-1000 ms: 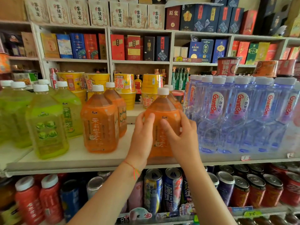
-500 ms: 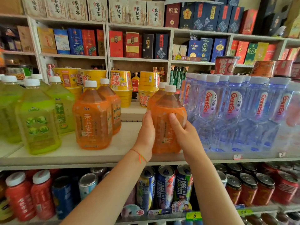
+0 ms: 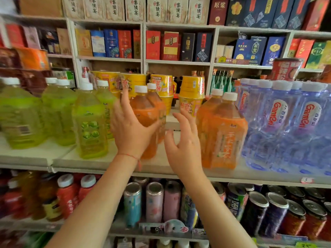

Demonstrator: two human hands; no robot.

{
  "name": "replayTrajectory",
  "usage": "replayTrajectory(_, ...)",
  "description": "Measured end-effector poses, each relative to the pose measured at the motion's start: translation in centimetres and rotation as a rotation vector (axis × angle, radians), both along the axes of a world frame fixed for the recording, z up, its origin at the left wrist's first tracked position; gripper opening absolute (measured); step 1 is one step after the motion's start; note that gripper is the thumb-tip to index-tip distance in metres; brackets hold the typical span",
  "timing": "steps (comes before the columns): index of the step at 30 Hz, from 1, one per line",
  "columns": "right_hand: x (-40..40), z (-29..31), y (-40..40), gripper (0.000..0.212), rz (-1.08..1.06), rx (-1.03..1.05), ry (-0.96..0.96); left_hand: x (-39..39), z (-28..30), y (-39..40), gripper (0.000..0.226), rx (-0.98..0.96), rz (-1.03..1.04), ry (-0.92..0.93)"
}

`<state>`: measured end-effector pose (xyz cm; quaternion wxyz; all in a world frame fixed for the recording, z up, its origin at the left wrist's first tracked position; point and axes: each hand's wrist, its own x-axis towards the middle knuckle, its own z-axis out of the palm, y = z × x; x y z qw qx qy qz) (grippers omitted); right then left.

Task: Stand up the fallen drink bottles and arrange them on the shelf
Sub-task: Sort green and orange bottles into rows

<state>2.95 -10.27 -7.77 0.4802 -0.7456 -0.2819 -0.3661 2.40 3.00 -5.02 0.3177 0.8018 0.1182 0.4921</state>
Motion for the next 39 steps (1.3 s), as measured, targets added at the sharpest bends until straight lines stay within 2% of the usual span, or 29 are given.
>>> replayTrajectory(3, 1.6, 0.3, 2.4, 0.048, 0.033, -0.09, 0.274, -0.1, 0.1, 1.5, 0.11, 0.012, -0.102, 0.099)
replayTrajectory(5, 2.9, 1.3, 3.2, 0.046, 0.036, -0.091, 0.416, -0.3, 0.4, 2.4, 0.11, 0.06, -0.063, 0.112)
replayTrajectory(7, 4.3, 2.4, 4.0, 0.044, 0.015, -0.059, 0.473, -0.8, 0.2, 3.3, 0.108, 0.087, -0.005, 0.124)
replayTrajectory(9, 5.6, 4.0, 4.8, 0.057, 0.002, -0.03, 0.496, -1.4, 0.0, 3.5, 0.107, 0.114, 0.038, 0.124)
replayTrajectory(11, 6.7, 5.5, 5.8, 0.078, 0.044, 0.001, 0.548, -1.7, -0.2, 3.6, 0.105, 0.151, 0.061, 0.118)
replayTrajectory(13, 7.6, 6.2, 6.6, 0.087, 0.081, -0.014, 0.604, -1.8, -0.2, 3.5, 0.103, 0.163, 0.053, 0.1)
replayTrajectory(18, 8.4, 5.5, 7.1, 0.086, 0.005, -0.048, 0.59, -1.1, -0.7, 3.9, 0.106, 0.124, 0.0, 0.111)
replayTrajectory(25, 5.0, 4.4, 3.9, 0.091, -0.156, 0.025, 0.486, -0.8, -0.9, 4.1, 0.107, 0.135, -0.003, 0.106)
replayTrajectory(29, 3.4, 3.9, 2.0, 0.088, -0.05, 0.148, 0.577, -0.8, -1.1, 4.2, 0.104, 0.105, -0.035, 0.096)
replayTrajectory(32, 3.1, 3.1, 1.3, 0.074, 0.021, 0.184, 0.589, -0.9, -1.2, 4.2, 0.103, 0.074, -0.08, 0.073)
replayTrajectory(36, 3.1, 2.5, 1.1, 0.063, -0.052, 0.203, 0.523, -0.9, -1.2, 4.3, 0.1, 0.062, -0.107, 0.075)
replayTrajectory(39, 3.1, 2.4, 1.1, 0.072, -0.062, 0.148, 0.552, -1.1, -1.1, 4.5, 0.1, 0.07, -0.106, 0.075)
